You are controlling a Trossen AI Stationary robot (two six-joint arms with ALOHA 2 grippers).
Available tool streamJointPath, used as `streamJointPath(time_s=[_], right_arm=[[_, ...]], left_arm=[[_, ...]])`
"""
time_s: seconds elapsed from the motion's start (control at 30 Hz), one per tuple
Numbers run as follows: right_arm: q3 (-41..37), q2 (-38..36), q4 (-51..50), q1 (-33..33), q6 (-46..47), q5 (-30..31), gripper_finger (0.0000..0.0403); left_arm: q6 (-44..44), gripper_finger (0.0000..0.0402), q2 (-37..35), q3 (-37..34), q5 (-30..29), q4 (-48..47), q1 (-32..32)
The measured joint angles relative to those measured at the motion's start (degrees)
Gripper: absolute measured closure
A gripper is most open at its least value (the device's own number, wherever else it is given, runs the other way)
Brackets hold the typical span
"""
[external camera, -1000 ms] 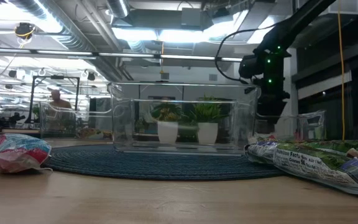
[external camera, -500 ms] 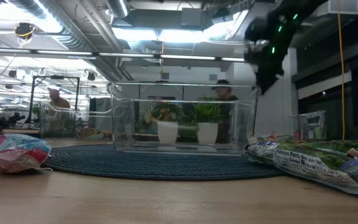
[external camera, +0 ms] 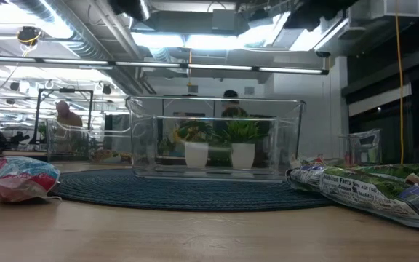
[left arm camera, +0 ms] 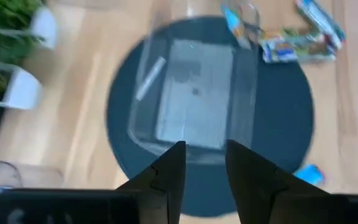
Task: Pick and place Granola Bars by type
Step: Put the red granola bar into the top right transparent bin
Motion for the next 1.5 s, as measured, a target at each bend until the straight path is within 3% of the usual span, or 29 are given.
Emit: streamJointPath(time_s=[0.3,0.73,1.0,1.23,1.5], right_arm=[[-2.8,-0.9,3.5,7.4,-0.3,1.3,0.0241],[-2.8,-0.9,3.4,8.7,-0.1,4.6,0.0241],[-2.8,-0.9,4.6,8.7,2.8,5.3,0.0241],[-2.8,-0.9,4.7,8.7,4.8,5.4,0.0241],[-2.8,-0.9,4.6,9.1,6.2,5.3,0.0241]], left_arm=[[-8.3,0.0291,-0.1,-12.4,4.0,-0.2,-8.2],[-8.8,0.0296,-0.1,-27.8,6.1,16.0,-18.4],[-8.1,0.0235,1.8,-29.2,7.5,18.5,-18.7],[-4.7,0.0168,7.8,-29.2,7.5,23.3,-18.9],[-1.3,0.0151,13.6,-29.2,7.6,27.4,-21.2]])
